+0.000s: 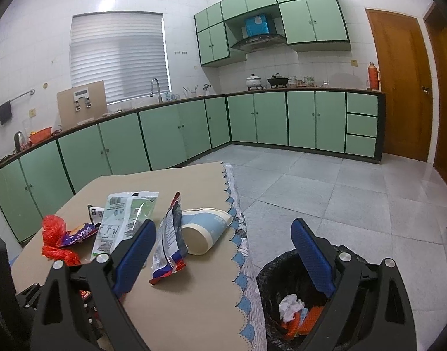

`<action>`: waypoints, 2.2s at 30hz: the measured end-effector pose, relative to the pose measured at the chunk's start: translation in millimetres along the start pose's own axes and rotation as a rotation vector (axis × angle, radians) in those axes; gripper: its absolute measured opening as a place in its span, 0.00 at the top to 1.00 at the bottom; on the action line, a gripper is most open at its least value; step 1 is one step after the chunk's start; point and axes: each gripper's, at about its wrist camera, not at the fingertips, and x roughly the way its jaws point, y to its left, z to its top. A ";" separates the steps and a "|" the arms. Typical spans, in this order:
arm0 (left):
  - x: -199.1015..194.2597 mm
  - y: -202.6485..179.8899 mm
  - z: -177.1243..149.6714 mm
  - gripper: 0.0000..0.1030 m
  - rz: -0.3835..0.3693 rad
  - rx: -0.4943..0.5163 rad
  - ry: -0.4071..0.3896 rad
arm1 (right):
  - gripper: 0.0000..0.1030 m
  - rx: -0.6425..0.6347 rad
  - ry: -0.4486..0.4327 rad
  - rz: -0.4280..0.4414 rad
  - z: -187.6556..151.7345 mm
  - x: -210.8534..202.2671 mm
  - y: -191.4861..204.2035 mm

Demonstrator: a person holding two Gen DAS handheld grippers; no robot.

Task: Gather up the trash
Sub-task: 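Lower the left tool around the red paper cup and close it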

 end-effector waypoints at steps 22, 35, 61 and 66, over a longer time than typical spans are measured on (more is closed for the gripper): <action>-2.4 5.9 5.0 0.31 0.030 -0.038 -0.022 | 0.11 -0.008 0.005 0.011 -1.5 1.8 -0.6; 0.7 8.3 0.8 0.24 0.064 -0.037 0.002 | 0.11 -0.007 0.004 0.015 -0.4 1.9 -5.2; -24.5 13.7 7.0 0.27 -0.008 -0.057 -0.013 | 0.11 -0.025 -0.004 0.039 3.0 0.7 4.2; -17.7 11.3 0.9 0.27 -0.007 -0.057 0.027 | 0.11 -0.020 -0.015 0.034 4.8 -2.3 2.0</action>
